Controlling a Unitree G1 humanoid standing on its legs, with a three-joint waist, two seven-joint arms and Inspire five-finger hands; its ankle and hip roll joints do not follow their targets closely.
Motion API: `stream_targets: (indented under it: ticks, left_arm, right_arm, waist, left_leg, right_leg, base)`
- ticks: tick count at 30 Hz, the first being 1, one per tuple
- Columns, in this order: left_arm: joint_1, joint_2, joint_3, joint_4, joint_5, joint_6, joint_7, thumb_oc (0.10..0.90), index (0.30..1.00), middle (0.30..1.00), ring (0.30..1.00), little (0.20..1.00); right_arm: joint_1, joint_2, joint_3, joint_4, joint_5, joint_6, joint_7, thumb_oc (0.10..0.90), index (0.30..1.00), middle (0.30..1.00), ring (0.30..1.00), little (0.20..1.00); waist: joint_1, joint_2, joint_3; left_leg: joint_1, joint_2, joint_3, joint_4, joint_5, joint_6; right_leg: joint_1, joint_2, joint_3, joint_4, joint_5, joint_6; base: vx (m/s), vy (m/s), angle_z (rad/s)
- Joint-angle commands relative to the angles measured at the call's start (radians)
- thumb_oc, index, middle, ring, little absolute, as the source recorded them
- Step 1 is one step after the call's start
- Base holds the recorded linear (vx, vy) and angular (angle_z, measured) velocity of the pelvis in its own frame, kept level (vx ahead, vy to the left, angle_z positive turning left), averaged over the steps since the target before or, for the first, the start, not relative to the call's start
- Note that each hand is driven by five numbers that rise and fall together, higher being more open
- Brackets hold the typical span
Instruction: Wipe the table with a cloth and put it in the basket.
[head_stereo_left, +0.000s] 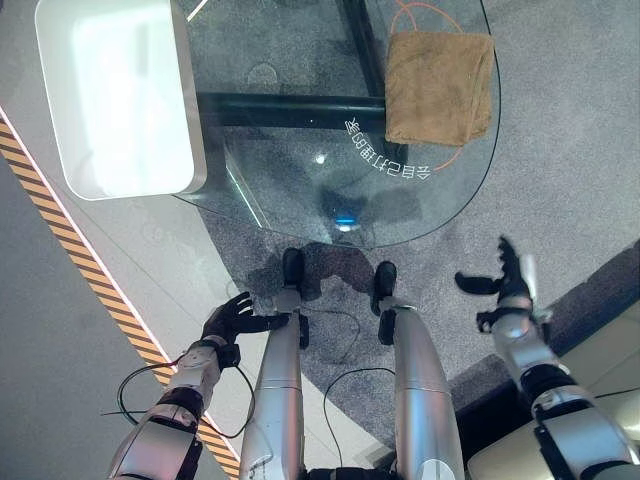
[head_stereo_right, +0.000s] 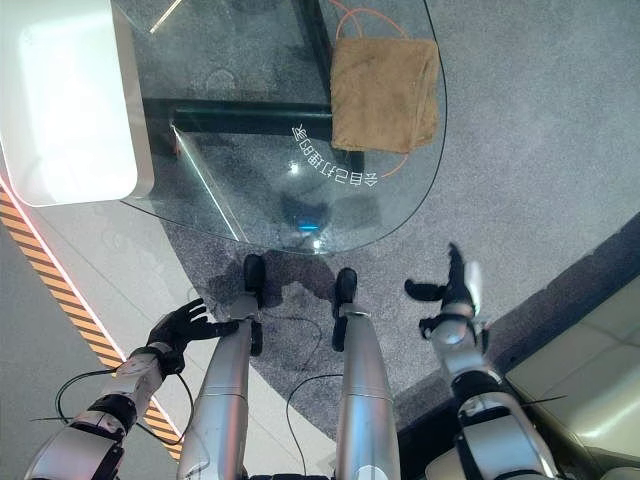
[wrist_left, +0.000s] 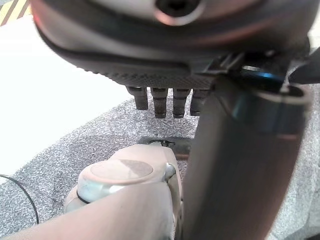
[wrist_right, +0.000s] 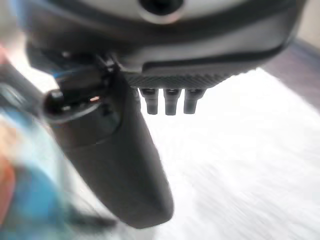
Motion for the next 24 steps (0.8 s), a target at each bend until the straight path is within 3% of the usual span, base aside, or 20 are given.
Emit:
stream_targets:
  ticks: [1, 3, 5, 6, 14, 24]
  left_arm:
    - [0.145, 0.033, -0.024, 0.035, 0.004, -0.002, 0.014, 0.8, 0.9, 0.9, 0.9, 0.9]
    - [0.131, 0.035, -0.03, 0.041, 0.008, -0.003, 0.015, 0.8, 0.9, 0.9, 0.9, 0.9]
    - [0.128, 0.029, -0.042, 0.053, -0.003, -0.008, 0.02, 0.8, 0.9, 0.9, 0.9, 0.9]
    - [0.121, 0.03, -0.041, 0.052, -0.003, -0.009, 0.02, 0.8, 0.9, 0.9, 0.9, 0.9]
    - [0.101, 0.022, -0.066, 0.048, -0.014, -0.015, 0.027, 0.8, 0.9, 0.9, 0.9, 0.9]
    - [0.106, 0.027, -0.081, 0.006, -0.006, 0.0, 0.033, 0.8, 0.9, 0.9, 0.9, 0.9]
  right_arm:
    - [-0.016, -0.133, -0.03, -0.109, 0.036, -0.048, -0.097, 0.8, 0.9, 0.9, 0.9, 0.9]
    - [-0.075, -0.158, -0.022, -0.136, 0.041, -0.053, -0.123, 0.8, 0.9, 0.9, 0.9, 0.9]
    - [-0.134, -0.176, -0.008, -0.154, 0.042, -0.054, -0.146, 0.8, 0.9, 0.9, 0.9, 0.9]
    - [-0.145, -0.179, -0.008, -0.155, 0.041, -0.053, -0.148, 0.8, 0.9, 0.9, 0.9, 0.9]
    - [-0.363, -0.232, 0.105, -0.203, -0.011, -0.014, -0.181, 0.8, 0.9, 0.9, 0.9, 0.9]
    - [-0.635, -0.262, 0.31, -0.243, -0.128, 0.13, -0.156, 0.8, 0.9, 0.9, 0.9, 0.9]
  waist:
    - [0.009, -0.005, -0.009]
    - [0.009, -0.003, -0.009]
    - [0.012, 0.0, -0.009]
    - [0.011, 0.0, -0.009]
    - [0.029, 0.01, -0.009]
    - [0.059, 0.019, -0.009]
  left_leg:
    - [-0.007, -0.068, 0.059, 0.143, -0.127, 0.054]
    - [-0.027, -0.067, 0.064, 0.129, -0.093, 0.056]
    - [-0.006, -0.067, 0.062, 0.13, -0.124, 0.051]
    - [-0.026, -0.068, 0.066, 0.119, -0.091, 0.055]
    - [-0.022, -0.071, 0.064, 0.075, -0.076, 0.049]
    - [0.002, -0.082, 0.061, 0.016, -0.053, 0.049]
  right_leg:
    - [0.044, 0.057, -0.038, -0.091, 0.076, -0.013]
    - [0.024, 0.051, -0.046, -0.104, 0.105, -0.018]
    - [0.041, 0.053, -0.043, -0.101, 0.076, -0.011]
    - [0.024, 0.051, -0.049, -0.115, 0.105, -0.018]
    - [0.027, 0.048, -0.063, -0.151, 0.106, -0.019]
    - [0.052, 0.048, -0.082, -0.205, 0.112, -0.018]
  base:
    - [0.07, 0.005, 0.03]
    - [-0.08, 0.02, 0.03]
    - [0.0, 0.0, 0.0]
    - [0.0, 0.0, 0.0]
    - [-0.01, 0.002, 0.0]
    - [0.0, 0.001, 0.0]
